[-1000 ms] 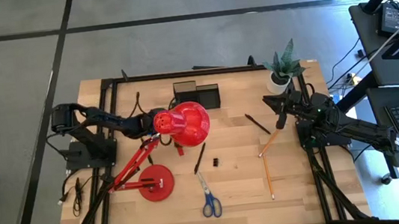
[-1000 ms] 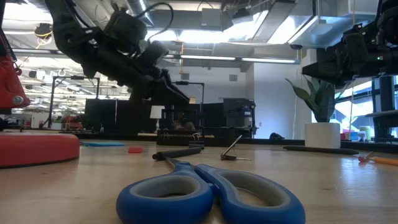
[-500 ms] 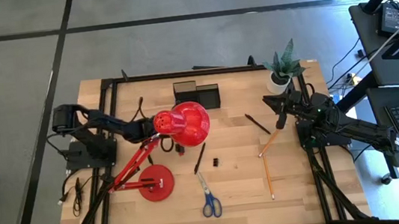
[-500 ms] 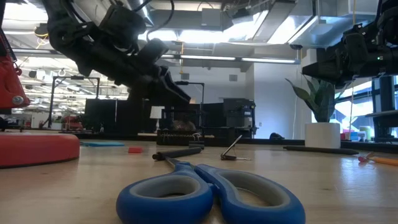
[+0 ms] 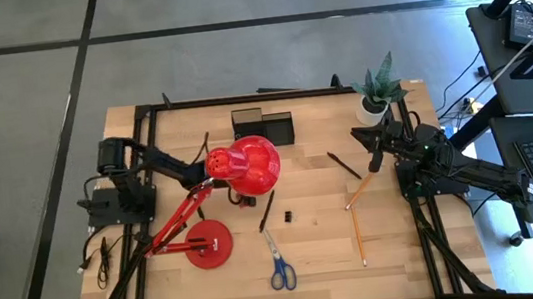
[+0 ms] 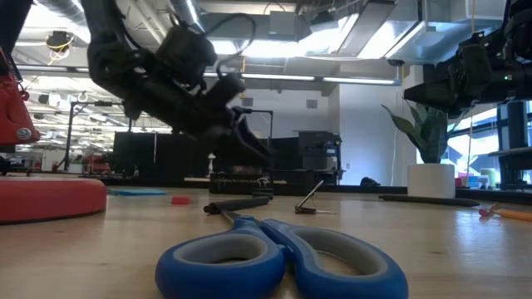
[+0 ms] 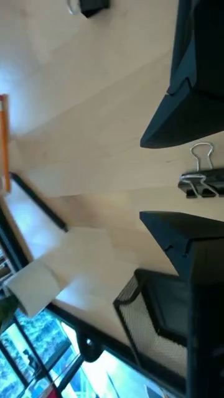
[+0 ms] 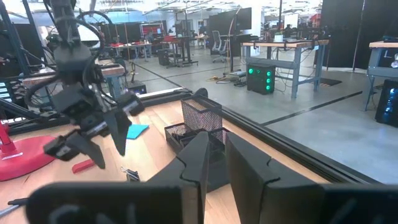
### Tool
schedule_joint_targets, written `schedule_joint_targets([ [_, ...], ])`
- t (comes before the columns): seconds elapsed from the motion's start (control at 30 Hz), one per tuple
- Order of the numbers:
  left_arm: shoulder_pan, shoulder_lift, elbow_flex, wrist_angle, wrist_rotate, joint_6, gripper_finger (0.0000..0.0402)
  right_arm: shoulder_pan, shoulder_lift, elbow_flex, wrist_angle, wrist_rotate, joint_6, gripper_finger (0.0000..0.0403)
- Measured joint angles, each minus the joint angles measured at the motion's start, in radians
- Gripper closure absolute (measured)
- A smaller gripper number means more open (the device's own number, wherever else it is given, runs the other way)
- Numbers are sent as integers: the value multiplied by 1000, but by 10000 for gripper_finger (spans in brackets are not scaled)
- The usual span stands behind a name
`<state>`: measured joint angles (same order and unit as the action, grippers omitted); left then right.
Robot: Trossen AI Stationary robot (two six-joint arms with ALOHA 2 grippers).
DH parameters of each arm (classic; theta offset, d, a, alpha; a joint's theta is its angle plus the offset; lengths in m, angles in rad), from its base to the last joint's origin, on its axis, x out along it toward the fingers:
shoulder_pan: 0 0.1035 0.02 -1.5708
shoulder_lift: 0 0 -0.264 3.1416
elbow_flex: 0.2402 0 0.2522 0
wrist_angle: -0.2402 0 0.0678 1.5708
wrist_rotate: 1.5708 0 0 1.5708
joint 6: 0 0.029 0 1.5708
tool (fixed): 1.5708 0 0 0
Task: Pick and place office supplies into organizer
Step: Put the top binder clip into the desk organizer
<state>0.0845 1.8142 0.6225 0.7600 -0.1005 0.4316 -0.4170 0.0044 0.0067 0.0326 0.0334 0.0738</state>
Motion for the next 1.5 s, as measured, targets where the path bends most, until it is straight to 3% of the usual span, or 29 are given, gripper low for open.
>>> schedule_joint_targets([
  [0.3, 0, 44, 17, -10, -83, 36, 233, 0, 0, 0, 0, 0, 0, 344],
  [0.57, 0, 41, 16, -110, -88, 8, 233, 0, 0, 0, 0, 0, 0, 344],
  [1.23, 2, 41, 16, -75, -91, -29, 233, 0, 0, 0, 0, 0, 0, 344],
  [1.5, 2, 41, 16, -75, -81, -29, 270, 0, 0, 0, 0, 0, 0, 344],
])
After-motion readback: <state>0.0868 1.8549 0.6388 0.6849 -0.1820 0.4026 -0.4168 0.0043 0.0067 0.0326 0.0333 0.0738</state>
